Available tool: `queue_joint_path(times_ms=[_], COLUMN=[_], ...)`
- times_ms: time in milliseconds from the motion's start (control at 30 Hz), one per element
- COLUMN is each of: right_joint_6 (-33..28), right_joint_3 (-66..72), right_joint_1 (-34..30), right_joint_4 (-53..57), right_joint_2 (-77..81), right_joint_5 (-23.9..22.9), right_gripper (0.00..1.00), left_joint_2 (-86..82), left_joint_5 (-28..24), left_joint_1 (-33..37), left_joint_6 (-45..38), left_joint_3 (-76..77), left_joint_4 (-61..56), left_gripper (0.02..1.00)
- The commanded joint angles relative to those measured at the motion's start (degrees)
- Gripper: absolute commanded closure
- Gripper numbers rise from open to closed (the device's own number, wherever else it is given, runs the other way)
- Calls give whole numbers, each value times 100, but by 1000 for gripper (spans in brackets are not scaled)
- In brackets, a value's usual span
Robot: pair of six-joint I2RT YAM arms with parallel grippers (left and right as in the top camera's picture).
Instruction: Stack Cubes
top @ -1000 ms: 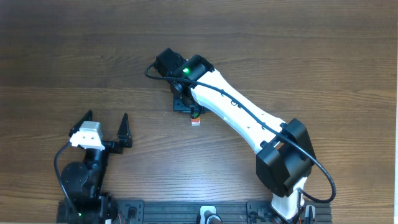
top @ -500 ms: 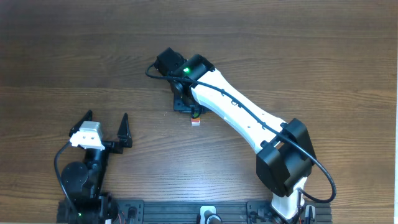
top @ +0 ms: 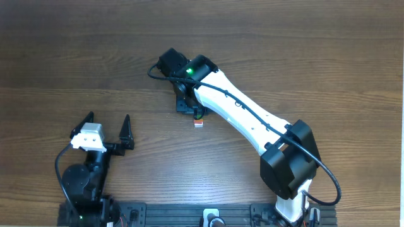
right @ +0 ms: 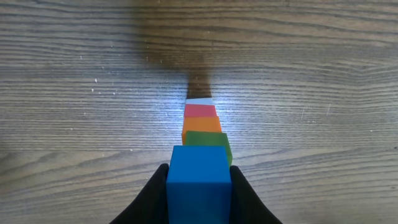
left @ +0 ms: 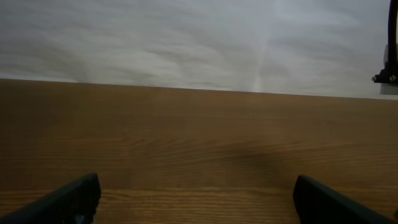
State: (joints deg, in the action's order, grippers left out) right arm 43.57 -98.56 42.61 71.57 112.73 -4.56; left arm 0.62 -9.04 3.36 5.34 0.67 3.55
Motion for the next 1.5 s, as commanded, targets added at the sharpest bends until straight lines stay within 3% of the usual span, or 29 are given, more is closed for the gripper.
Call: queue_joint_path(times_ms=[33, 967, 1067, 1200, 1400, 1500], right_joint_6=[50, 52, 52, 52, 52, 52], right_joint_3=[31, 31, 31, 33, 33, 33], right_joint_1=[-59, -57, -57, -57, -52, -52], right_joint_4=[-57, 42, 42, 42, 42, 42], right_joint_2=[74, -55, -55, -55, -55, -55], right_joint_5=[20, -68, -68, -68, -68, -68], right_gripper=[866, 862, 805, 634, 597, 505], left_joint_2=[-46, -46, -46, -46, -46, -46], left_joint_5=[-55, -55, -55, -52, -52, -55], left_joint_1=[26, 26, 26, 26, 26, 26], left_joint_6=[-105, -105, -107, -107, -107, -105], left_joint_3=[-33, -33, -33, -33, -33, -33], left_joint_4=[-11, -11, -11, -11, -11, -11], left_gripper=[18, 18, 20, 18, 18, 18])
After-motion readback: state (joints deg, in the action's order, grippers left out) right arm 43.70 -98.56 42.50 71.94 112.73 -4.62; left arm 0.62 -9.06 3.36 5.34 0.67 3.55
